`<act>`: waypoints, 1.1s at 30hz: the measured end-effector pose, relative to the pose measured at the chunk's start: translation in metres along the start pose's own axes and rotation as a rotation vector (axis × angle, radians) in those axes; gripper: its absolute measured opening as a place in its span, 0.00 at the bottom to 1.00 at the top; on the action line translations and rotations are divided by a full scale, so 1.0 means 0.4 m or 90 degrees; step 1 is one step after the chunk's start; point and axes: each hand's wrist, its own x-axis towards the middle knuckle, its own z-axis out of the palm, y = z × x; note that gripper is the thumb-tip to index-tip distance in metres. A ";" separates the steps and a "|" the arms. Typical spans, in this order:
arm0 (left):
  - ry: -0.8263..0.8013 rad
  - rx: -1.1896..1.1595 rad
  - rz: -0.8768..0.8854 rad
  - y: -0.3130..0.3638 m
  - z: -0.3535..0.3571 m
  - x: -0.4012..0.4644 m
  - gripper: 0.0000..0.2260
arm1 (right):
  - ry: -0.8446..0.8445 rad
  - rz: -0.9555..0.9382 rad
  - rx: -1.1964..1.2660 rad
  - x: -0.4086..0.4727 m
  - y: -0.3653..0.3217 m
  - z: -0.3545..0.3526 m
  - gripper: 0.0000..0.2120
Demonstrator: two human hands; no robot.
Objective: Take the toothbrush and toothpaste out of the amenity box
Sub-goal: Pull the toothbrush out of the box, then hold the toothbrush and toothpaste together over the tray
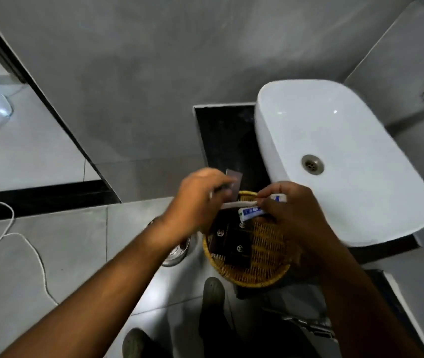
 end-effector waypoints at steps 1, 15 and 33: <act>-0.090 0.033 0.038 0.045 0.004 0.008 0.12 | -0.012 -0.008 -0.015 -0.007 -0.016 -0.019 0.07; -0.227 -0.249 -0.363 0.144 0.159 -0.022 0.05 | 0.005 0.026 -0.123 -0.089 0.045 -0.115 0.17; -0.208 -0.033 -0.374 0.081 0.234 0.036 0.04 | -0.129 0.132 -0.155 -0.058 0.166 -0.076 0.15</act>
